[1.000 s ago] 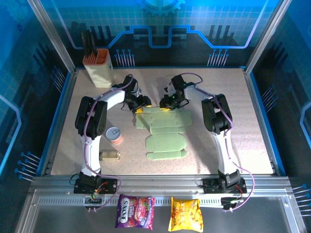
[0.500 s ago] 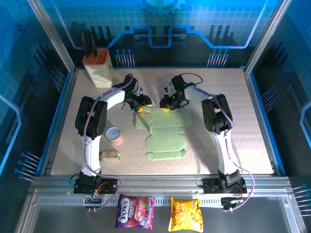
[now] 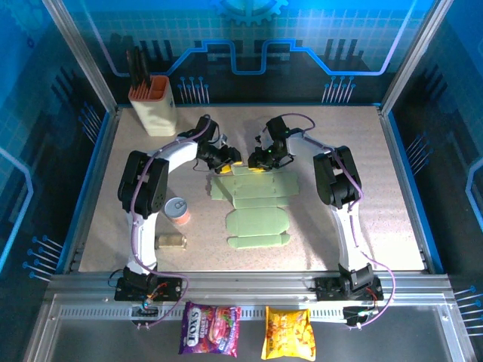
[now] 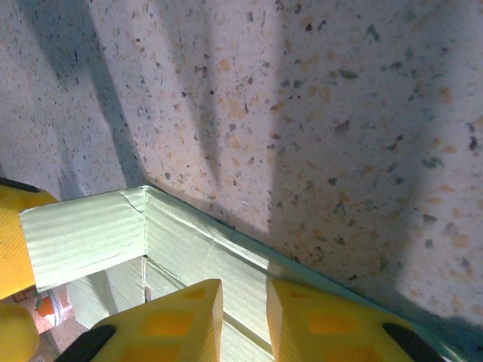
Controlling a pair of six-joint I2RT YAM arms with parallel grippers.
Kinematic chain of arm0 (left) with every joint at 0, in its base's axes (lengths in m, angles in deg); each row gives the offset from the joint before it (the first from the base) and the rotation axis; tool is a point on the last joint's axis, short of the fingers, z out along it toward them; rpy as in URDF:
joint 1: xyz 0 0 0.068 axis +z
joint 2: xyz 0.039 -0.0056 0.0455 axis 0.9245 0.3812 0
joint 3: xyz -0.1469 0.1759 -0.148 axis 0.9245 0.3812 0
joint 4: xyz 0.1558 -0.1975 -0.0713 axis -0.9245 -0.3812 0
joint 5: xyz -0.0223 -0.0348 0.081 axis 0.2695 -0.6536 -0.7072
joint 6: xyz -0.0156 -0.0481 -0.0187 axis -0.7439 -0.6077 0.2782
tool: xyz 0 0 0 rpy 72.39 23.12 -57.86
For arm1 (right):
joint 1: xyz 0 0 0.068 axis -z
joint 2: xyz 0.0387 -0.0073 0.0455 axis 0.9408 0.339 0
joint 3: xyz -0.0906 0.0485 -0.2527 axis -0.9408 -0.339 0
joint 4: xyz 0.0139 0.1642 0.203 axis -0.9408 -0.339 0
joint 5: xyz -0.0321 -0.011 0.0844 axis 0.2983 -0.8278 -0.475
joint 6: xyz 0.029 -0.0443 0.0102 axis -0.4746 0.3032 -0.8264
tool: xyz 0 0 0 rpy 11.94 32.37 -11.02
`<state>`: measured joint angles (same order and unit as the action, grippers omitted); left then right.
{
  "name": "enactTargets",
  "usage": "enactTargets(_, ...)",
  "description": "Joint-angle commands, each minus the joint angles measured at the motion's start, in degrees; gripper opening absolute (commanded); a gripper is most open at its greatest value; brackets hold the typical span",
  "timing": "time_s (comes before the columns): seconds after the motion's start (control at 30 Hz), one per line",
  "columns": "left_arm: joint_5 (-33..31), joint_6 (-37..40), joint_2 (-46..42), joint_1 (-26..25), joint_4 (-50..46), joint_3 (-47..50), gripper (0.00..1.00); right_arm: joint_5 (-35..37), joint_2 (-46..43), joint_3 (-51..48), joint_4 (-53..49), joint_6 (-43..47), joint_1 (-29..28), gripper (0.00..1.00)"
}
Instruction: Fold the paper box
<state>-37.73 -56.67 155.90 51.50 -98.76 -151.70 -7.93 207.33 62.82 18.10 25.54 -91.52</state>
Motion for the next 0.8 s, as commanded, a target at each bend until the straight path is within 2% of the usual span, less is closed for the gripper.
enactTargets(0.0, 2.61, -1.34, 1.6, -0.97, 0.62, -2.56, 0.53, 3.03, 1.2, -2.13, -3.79, 0.41, 0.6, 0.24)
enactTargets(0.4, 3.08, -1.94, 6.46, -2.54, 0.66, -4.96, 0.53, 2.91, 1.45, -2.19, -3.91, 0.72, 0.6, 0.24)
enactTargets(0.67, 0.19, -1.6, 9.56, -2.63, -0.77, -3.45, 0.52, 2.72, 1.16, -3.06, -3.25, 0.43, 0.65, 0.23)
enactTargets(0.77, -0.72, -1.43, 9.7, -2.63, -0.72, -2.47, 0.49, 2.6, 1.0, -3.29, -3.03, 0.4, 0.6, 0.21)
